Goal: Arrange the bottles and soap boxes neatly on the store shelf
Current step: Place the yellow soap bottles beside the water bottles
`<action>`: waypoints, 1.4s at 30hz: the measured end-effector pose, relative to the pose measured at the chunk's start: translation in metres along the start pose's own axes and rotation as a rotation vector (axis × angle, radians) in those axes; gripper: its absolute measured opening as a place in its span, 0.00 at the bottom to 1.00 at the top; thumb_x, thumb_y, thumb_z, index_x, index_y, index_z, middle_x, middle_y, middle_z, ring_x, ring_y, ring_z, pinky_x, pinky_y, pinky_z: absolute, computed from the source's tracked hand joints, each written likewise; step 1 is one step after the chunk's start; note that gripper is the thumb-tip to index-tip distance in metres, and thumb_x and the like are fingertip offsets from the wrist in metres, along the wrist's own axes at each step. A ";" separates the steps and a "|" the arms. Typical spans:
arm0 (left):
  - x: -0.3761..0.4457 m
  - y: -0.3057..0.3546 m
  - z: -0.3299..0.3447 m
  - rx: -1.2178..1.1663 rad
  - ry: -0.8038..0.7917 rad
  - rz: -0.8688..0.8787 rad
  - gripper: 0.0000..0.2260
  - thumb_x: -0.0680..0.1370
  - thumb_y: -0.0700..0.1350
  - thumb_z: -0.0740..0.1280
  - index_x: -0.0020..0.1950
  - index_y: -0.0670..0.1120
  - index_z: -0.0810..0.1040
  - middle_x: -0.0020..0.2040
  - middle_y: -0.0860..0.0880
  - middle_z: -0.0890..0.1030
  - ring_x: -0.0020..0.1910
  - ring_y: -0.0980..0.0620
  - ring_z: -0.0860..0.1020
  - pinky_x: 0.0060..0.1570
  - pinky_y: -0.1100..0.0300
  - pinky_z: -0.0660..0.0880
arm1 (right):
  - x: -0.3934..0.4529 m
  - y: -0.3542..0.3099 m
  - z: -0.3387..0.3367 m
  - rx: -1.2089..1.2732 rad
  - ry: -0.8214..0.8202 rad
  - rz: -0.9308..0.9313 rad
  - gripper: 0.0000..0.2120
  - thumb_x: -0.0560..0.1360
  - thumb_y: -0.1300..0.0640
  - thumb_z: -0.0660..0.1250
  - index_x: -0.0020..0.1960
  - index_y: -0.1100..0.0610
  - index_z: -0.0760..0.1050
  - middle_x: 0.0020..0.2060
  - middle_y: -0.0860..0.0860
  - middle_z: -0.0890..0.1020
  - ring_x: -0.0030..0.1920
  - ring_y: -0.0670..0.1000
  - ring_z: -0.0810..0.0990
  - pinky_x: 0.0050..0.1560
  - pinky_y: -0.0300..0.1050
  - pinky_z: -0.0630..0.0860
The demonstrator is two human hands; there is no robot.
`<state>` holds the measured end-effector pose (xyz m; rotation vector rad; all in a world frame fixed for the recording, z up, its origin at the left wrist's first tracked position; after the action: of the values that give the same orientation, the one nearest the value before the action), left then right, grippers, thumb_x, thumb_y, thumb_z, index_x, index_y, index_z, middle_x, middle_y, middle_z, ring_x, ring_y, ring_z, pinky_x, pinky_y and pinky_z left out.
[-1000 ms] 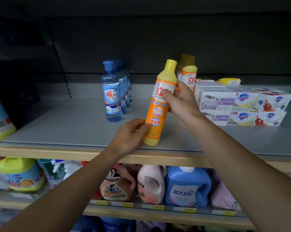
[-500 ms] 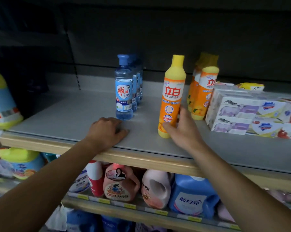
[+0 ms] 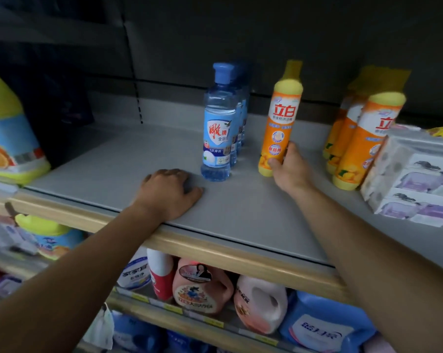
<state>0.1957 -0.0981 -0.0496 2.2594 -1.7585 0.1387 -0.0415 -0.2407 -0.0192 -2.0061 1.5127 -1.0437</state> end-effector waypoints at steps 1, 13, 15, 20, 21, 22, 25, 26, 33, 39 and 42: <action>0.001 -0.001 0.001 0.002 0.003 0.002 0.30 0.72 0.70 0.50 0.59 0.52 0.76 0.60 0.50 0.79 0.61 0.45 0.75 0.60 0.51 0.72 | 0.009 0.001 0.005 0.001 0.002 0.009 0.23 0.78 0.54 0.67 0.70 0.57 0.65 0.66 0.55 0.75 0.64 0.59 0.75 0.63 0.51 0.70; 0.004 -0.002 0.005 0.019 0.036 -0.011 0.36 0.68 0.73 0.45 0.70 0.58 0.69 0.71 0.56 0.71 0.70 0.48 0.67 0.68 0.50 0.63 | 0.085 0.000 0.047 0.054 0.005 0.029 0.23 0.79 0.56 0.66 0.70 0.58 0.63 0.67 0.57 0.75 0.65 0.60 0.74 0.64 0.50 0.70; 0.003 -0.002 0.005 0.019 0.024 -0.012 0.35 0.69 0.72 0.47 0.70 0.58 0.68 0.71 0.56 0.70 0.70 0.48 0.66 0.68 0.50 0.62 | 0.091 0.000 0.050 0.045 0.001 0.027 0.23 0.79 0.56 0.66 0.71 0.58 0.63 0.67 0.57 0.74 0.65 0.60 0.73 0.64 0.50 0.69; 0.003 -0.002 0.008 0.033 -0.014 0.006 0.31 0.74 0.71 0.49 0.73 0.59 0.65 0.73 0.56 0.67 0.72 0.48 0.63 0.70 0.50 0.59 | 0.106 0.000 0.059 0.053 0.000 0.045 0.24 0.80 0.56 0.65 0.72 0.56 0.61 0.68 0.57 0.74 0.66 0.60 0.73 0.65 0.51 0.69; 0.004 -0.002 0.009 0.037 -0.016 0.006 0.30 0.74 0.70 0.50 0.73 0.59 0.64 0.73 0.57 0.66 0.72 0.48 0.63 0.70 0.50 0.59 | 0.107 0.000 0.061 0.053 -0.002 0.043 0.24 0.80 0.56 0.65 0.72 0.56 0.61 0.68 0.57 0.74 0.66 0.60 0.73 0.65 0.51 0.69; 0.004 -0.003 0.010 0.039 -0.017 0.003 0.30 0.74 0.70 0.50 0.73 0.59 0.64 0.73 0.57 0.66 0.72 0.48 0.62 0.70 0.50 0.59 | 0.109 0.000 0.062 0.055 -0.003 0.044 0.24 0.80 0.56 0.65 0.73 0.56 0.61 0.68 0.57 0.73 0.67 0.60 0.73 0.66 0.51 0.68; 0.004 -0.003 0.009 0.038 -0.012 -0.007 0.31 0.73 0.71 0.48 0.73 0.60 0.64 0.73 0.58 0.66 0.72 0.49 0.62 0.70 0.50 0.59 | 0.117 0.003 0.065 0.059 -0.007 0.043 0.25 0.80 0.56 0.64 0.73 0.54 0.60 0.68 0.56 0.73 0.67 0.59 0.72 0.66 0.50 0.68; 0.004 -0.003 0.009 0.038 -0.012 -0.011 0.32 0.73 0.71 0.47 0.73 0.60 0.63 0.73 0.58 0.66 0.72 0.49 0.62 0.70 0.50 0.59 | 0.119 0.003 0.066 0.063 -0.014 0.044 0.25 0.80 0.56 0.64 0.74 0.54 0.60 0.68 0.56 0.73 0.67 0.59 0.72 0.65 0.49 0.68; 0.005 -0.005 0.011 0.037 -0.039 -0.019 0.33 0.71 0.72 0.47 0.73 0.60 0.63 0.73 0.58 0.66 0.73 0.48 0.62 0.69 0.49 0.58 | 0.099 0.010 0.059 -0.044 -0.094 0.037 0.29 0.77 0.49 0.67 0.72 0.58 0.61 0.67 0.59 0.74 0.65 0.61 0.74 0.55 0.44 0.68; 0.004 -0.003 0.007 -0.009 -0.052 -0.039 0.29 0.74 0.70 0.54 0.72 0.59 0.66 0.73 0.55 0.69 0.71 0.46 0.65 0.69 0.48 0.60 | 0.020 0.019 0.022 -0.268 -0.182 -0.071 0.28 0.78 0.46 0.64 0.73 0.58 0.65 0.70 0.56 0.72 0.69 0.58 0.71 0.67 0.46 0.67; -0.002 0.002 -0.003 -0.018 -0.043 0.001 0.26 0.76 0.66 0.56 0.71 0.56 0.69 0.70 0.50 0.73 0.68 0.43 0.69 0.68 0.49 0.65 | -0.030 0.024 -0.007 -0.329 -0.239 -0.138 0.26 0.78 0.45 0.64 0.71 0.57 0.68 0.69 0.55 0.73 0.69 0.56 0.71 0.67 0.45 0.65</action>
<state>0.1932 -0.0956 -0.0470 2.2649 -1.7757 0.0752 -0.0661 -0.2193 -0.0411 -2.3902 1.5102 -0.6026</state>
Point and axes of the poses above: each hand's wrist, its own x-axis towards the middle knuckle, its own z-axis out of the palm, y = z × x, the point moved 7 cm from there along x, towards the middle knuckle
